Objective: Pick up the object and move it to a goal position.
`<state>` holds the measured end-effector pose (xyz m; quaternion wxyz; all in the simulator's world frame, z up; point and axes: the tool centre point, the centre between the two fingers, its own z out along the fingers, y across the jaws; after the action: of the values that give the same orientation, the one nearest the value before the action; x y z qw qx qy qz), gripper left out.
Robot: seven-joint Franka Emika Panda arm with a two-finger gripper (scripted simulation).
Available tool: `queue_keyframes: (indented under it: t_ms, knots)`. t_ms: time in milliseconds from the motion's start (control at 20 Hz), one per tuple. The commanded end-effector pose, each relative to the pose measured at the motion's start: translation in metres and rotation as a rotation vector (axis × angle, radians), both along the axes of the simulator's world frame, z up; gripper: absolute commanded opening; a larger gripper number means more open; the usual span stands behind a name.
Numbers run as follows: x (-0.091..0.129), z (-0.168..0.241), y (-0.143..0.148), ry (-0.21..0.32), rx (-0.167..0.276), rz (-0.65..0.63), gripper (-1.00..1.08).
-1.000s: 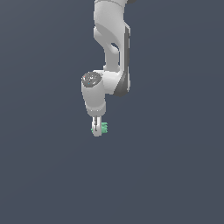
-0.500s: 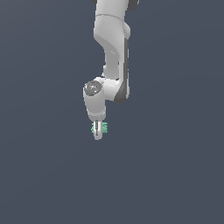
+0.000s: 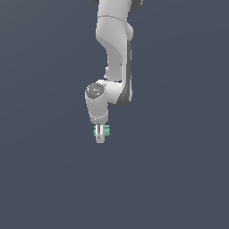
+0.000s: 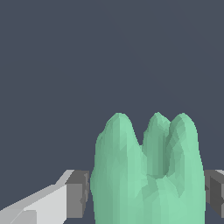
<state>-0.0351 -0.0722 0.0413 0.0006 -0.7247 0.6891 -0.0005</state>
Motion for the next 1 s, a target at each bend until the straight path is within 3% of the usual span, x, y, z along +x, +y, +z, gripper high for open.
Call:
queue_keyframes:
  t_ms: [0,450,950]
  knots:
    - [-0.001,-0.001,0.000,0.002,0.000,0.000,-1.00]
    - [0.003,0.013,0.014,0.000,0.000,0.000,-1.00]
    - [0.015,0.074,0.078,0.001,-0.001,-0.001,-1.00]
